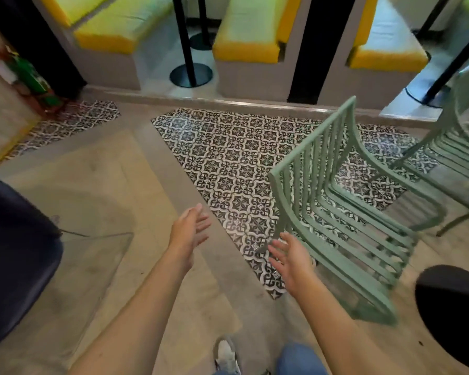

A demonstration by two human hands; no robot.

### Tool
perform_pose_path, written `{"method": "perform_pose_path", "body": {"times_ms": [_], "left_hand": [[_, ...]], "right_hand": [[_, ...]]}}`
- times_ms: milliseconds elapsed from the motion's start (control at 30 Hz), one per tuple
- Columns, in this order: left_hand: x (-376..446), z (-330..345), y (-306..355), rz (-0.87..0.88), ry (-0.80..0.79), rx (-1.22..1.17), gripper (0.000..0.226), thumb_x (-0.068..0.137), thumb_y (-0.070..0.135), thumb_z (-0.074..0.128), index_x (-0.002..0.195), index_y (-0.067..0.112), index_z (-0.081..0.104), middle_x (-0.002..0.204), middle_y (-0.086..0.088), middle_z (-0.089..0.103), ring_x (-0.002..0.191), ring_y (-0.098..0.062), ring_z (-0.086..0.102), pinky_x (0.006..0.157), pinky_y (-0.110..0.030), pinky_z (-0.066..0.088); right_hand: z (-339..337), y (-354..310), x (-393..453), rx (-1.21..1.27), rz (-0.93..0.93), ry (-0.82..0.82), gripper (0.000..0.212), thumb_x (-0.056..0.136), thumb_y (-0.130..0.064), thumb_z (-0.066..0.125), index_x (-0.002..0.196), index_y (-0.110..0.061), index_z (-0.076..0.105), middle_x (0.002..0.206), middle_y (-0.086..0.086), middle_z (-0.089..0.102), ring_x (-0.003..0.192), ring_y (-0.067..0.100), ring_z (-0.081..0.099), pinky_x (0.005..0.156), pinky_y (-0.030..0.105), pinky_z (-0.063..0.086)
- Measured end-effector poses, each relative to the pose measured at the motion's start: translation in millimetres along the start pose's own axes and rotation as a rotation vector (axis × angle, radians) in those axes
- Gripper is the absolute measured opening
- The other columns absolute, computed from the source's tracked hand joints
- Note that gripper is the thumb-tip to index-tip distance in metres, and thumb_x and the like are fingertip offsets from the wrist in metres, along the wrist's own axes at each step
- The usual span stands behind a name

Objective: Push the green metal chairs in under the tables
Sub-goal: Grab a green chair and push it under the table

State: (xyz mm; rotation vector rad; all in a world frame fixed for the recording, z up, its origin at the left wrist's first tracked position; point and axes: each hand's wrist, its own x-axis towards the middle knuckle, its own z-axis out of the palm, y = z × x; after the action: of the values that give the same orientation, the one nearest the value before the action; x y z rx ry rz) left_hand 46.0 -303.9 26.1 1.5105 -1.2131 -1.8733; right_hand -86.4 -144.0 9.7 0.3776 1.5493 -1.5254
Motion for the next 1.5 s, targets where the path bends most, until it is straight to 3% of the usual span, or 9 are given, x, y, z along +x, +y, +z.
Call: {"method": "perform_pose_path", "body": {"times_ms": [433, 600, 800, 900, 1033, 1133, 1300, 1400, 1500], "left_hand": [[210.2, 30.1, 152.6, -0.018, -0.078, 0.060, 0.020, 0.099, 0.035, 0.050, 0.101, 0.018, 0.059, 0.094, -0.001, 0.065, 0.081, -0.014, 0.062, 0.067, -0.027, 0.047], [284.7, 59.7, 222.5, 0.084, -0.193, 0.332, 0.024, 0.098, 0.035, 0.051, 0.109, 0.017, 0.063, 0.105, -0.002, 0.068, 0.100, -0.021, 0.064, 0.077, -0.031, 0.049], [346.0, 154.8, 285.5, 0.338, -0.605, 0.765, 0.028, 0.097, 0.034, 0.053, 0.123, 0.025, 0.059, 0.117, 0.008, 0.062, 0.107, -0.011, 0.058, 0.089, -0.029, 0.049], [382.6, 211.1, 302.7, 0.453, -0.782, 0.942, 0.033, 0.096, 0.041, 0.053, 0.127, 0.031, 0.057, 0.119, 0.012, 0.060, 0.105, -0.004, 0.057, 0.089, -0.028, 0.048], [418.1, 284.6, 319.2, 0.566, -1.046, 1.117, 0.037, 0.094, 0.044, 0.054, 0.128, 0.031, 0.057, 0.117, 0.015, 0.061, 0.104, -0.004, 0.059, 0.093, -0.029, 0.049], [420.3, 333.3, 319.4, 0.608, -1.288, 1.220, 0.035, 0.095, 0.040, 0.055, 0.128, 0.029, 0.054, 0.116, 0.014, 0.060, 0.101, -0.001, 0.058, 0.083, -0.020, 0.050], [400.1, 396.8, 301.2, 0.769, -1.564, 1.380, 0.034, 0.098, 0.031, 0.052, 0.131, 0.022, 0.055, 0.127, 0.003, 0.059, 0.106, -0.013, 0.059, 0.090, -0.027, 0.049], [380.0, 440.7, 274.8, 0.885, -1.711, 1.448, 0.032, 0.099, 0.027, 0.050, 0.129, 0.019, 0.057, 0.121, 0.003, 0.061, 0.096, -0.012, 0.061, 0.077, -0.022, 0.050], [365.5, 471.9, 244.3, 1.153, -1.844, 1.523, 0.029, 0.097, 0.027, 0.053, 0.124, 0.019, 0.062, 0.116, 0.001, 0.064, 0.097, -0.014, 0.061, 0.085, -0.029, 0.049]], "right_hand": [[201.1, -115.8, 144.4, 0.335, 0.085, -0.110, 0.040, 0.102, -0.029, 0.039, 0.134, -0.005, 0.044, 0.126, 0.016, 0.056, 0.121, 0.032, 0.053, 0.106, 0.046, 0.041], [238.0, -169.9, 192.2, 0.211, -0.011, -0.010, 0.040, 0.102, -0.028, 0.039, 0.135, -0.007, 0.045, 0.122, 0.011, 0.058, 0.114, 0.027, 0.056, 0.101, 0.043, 0.046], [229.1, -244.0, 229.4, -0.129, -0.301, 0.335, 0.036, 0.101, -0.026, 0.044, 0.135, -0.015, 0.049, 0.107, 0.001, 0.062, 0.101, 0.033, 0.063, 0.085, 0.042, 0.053], [220.9, -267.8, 250.9, -0.187, -0.381, 0.460, 0.040, 0.099, -0.030, 0.047, 0.138, -0.020, 0.046, 0.110, 0.002, 0.062, 0.059, 0.012, 0.052, 0.055, 0.024, 0.049], [220.9, -300.5, 257.6, -0.164, -0.401, 0.718, 0.040, 0.100, -0.027, 0.046, 0.138, -0.013, 0.048, 0.102, -0.006, 0.056, 0.084, 0.021, 0.063, 0.064, 0.028, 0.052], [215.0, -311.9, 258.5, -0.199, -0.403, 0.922, 0.039, 0.100, -0.024, 0.047, 0.137, -0.013, 0.050, 0.114, 0.000, 0.060, 0.081, 0.022, 0.063, 0.052, 0.007, 0.045], [191.8, -298.0, 260.5, -0.301, -0.254, 1.117, 0.040, 0.099, -0.033, 0.049, 0.138, -0.021, 0.049, 0.103, -0.009, 0.058, 0.089, 0.021, 0.065, 0.074, 0.036, 0.053], [164.9, -277.5, 271.0, -0.290, -0.125, 1.205, 0.049, 0.098, -0.042, 0.047, 0.142, -0.022, 0.043, 0.141, 0.002, 0.049, 0.114, 0.018, 0.056, 0.088, 0.031, 0.046], [149.4, -256.7, 287.0, -0.285, -0.085, 1.220, 0.047, 0.097, -0.039, 0.050, 0.141, -0.020, 0.046, 0.137, 0.002, 0.052, 0.121, 0.021, 0.051, 0.096, 0.033, 0.043]]}}
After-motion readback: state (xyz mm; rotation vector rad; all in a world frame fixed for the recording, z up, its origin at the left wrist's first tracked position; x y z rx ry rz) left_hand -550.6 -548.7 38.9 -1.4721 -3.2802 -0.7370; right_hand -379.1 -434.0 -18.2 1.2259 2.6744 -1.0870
